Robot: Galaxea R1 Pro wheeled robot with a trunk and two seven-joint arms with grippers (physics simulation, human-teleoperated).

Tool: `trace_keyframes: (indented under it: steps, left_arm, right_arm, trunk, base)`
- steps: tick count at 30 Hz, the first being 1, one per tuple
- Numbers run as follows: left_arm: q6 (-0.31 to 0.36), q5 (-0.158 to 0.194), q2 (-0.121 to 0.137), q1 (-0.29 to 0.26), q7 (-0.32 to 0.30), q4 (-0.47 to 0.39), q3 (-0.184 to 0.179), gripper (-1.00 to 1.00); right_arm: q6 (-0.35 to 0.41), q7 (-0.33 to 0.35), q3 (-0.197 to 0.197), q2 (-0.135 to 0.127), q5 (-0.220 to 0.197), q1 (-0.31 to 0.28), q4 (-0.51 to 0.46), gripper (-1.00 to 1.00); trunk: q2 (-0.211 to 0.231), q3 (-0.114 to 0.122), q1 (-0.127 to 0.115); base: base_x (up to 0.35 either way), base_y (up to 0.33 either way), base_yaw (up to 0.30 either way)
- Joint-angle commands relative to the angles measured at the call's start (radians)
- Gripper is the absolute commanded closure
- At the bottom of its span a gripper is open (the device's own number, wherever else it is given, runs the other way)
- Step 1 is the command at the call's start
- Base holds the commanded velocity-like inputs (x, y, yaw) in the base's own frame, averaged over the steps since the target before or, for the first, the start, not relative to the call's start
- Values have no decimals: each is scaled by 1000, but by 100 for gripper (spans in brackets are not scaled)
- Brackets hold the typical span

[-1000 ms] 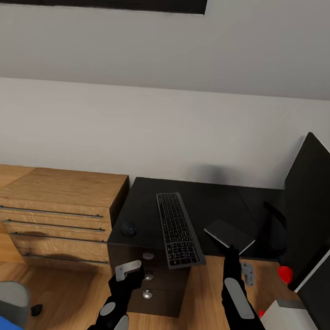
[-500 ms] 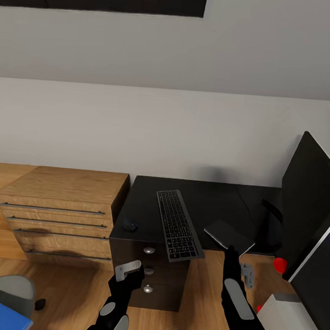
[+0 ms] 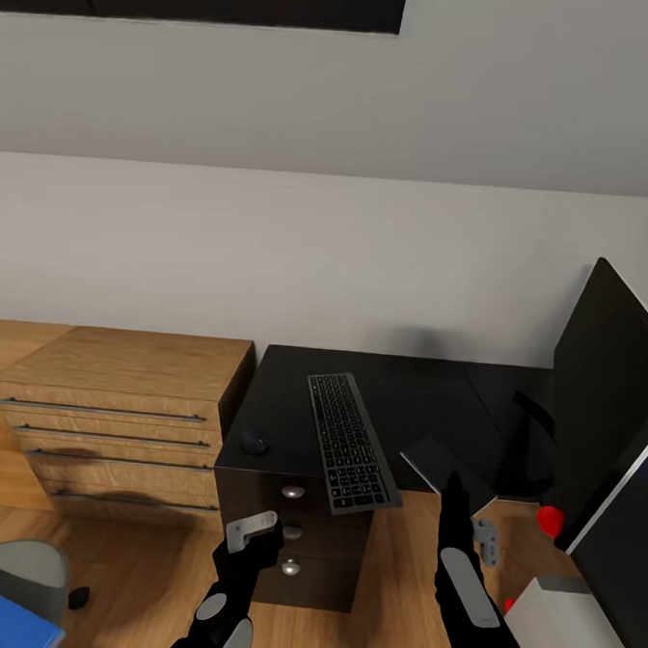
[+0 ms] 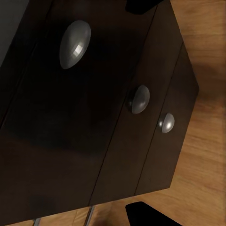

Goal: In the bedroom, organize the workspace by keeping the computer under the desk, ensuring the monitor is on the desk, placing the keyboard on the desk next to the monitor, placing the mouse on the desk next to the keyboard, moving the folder from the swivel chair onto the desk next to the mouse, stacking the notebook on top of the folder with the pen on top of the notebook, and positioning the swivel chair next to the desk.

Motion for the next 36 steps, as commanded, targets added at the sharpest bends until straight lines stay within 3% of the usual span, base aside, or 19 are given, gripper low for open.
trace_keyframes:
  steps: [1,11,36]
  left_arm:
    - [0,7,0,-1,6,-1,-3,-100]
    - [-1,7,0,-1,5,-1,-3,-100]
    - [-2,7,1,-1,5,-1,-3,-100]
  right_arm:
    - [-2,-2,-1,1,-5,0,-1,-100]
    - [-1,-2,0,0,-5,0,0,-100]
    - [0,-2,1,0,-6,-1,24,-100]
  trunk:
    - [-1,-1,0]
    - [-1,-1,0]
    - [-1,-1,0]
  base:
    - [0,0,0]
    - [-122,0,0]
    - [-325,0,0]
